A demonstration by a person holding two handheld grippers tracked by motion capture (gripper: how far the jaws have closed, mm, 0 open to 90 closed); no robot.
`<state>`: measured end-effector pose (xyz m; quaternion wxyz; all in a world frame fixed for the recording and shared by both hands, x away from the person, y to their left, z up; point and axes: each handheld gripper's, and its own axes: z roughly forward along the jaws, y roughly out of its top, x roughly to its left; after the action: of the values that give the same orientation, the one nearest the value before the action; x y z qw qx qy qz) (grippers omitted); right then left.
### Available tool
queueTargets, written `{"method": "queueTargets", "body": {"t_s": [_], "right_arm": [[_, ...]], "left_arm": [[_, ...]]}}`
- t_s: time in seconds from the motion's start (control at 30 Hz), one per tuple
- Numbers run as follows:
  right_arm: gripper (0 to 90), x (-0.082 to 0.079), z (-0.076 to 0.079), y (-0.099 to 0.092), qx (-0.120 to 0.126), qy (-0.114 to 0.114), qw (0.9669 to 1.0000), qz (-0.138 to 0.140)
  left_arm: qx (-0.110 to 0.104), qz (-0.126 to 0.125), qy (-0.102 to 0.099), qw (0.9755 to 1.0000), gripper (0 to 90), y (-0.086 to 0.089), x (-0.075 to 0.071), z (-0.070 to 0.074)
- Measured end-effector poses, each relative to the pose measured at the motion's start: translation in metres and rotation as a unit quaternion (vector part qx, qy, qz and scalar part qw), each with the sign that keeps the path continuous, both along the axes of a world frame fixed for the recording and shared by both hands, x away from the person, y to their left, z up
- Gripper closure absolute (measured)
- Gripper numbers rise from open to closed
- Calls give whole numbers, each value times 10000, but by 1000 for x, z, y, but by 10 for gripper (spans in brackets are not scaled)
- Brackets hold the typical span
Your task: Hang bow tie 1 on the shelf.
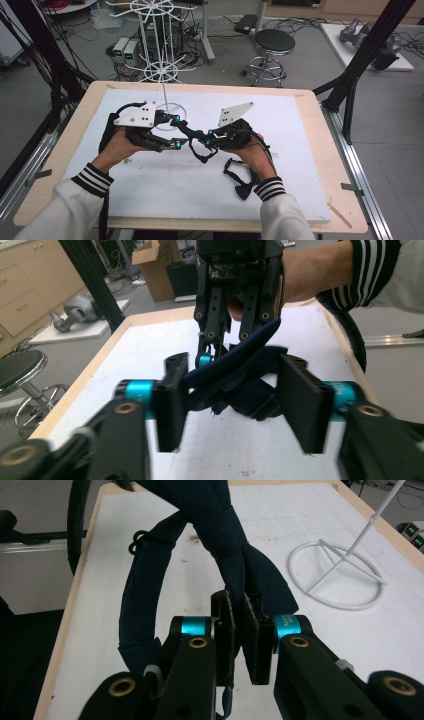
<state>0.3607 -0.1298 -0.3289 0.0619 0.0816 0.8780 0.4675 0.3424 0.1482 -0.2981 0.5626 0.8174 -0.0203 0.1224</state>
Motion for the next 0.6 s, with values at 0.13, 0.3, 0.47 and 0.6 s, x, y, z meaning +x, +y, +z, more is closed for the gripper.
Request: {"method": "queueTargets", "body": {"t_s": [0.13,0.3,0.47,0.6], "right_arm": [[848,0,-1,2,-7,-26,10000,31],[849,0,-1,3,-15,28,10000,25],[848,1,-1,3,22,-21,10000,52],[847,1,-1,3,62,-20,10000,63]], "left_arm": [[26,-8,-13,10000,616,0,0,0],[164,103,10,9998,751,0,-1,0],[69,192,136,9997,822,1,-1,0],[3,240,162,9996,826,2,-2,1]]}}
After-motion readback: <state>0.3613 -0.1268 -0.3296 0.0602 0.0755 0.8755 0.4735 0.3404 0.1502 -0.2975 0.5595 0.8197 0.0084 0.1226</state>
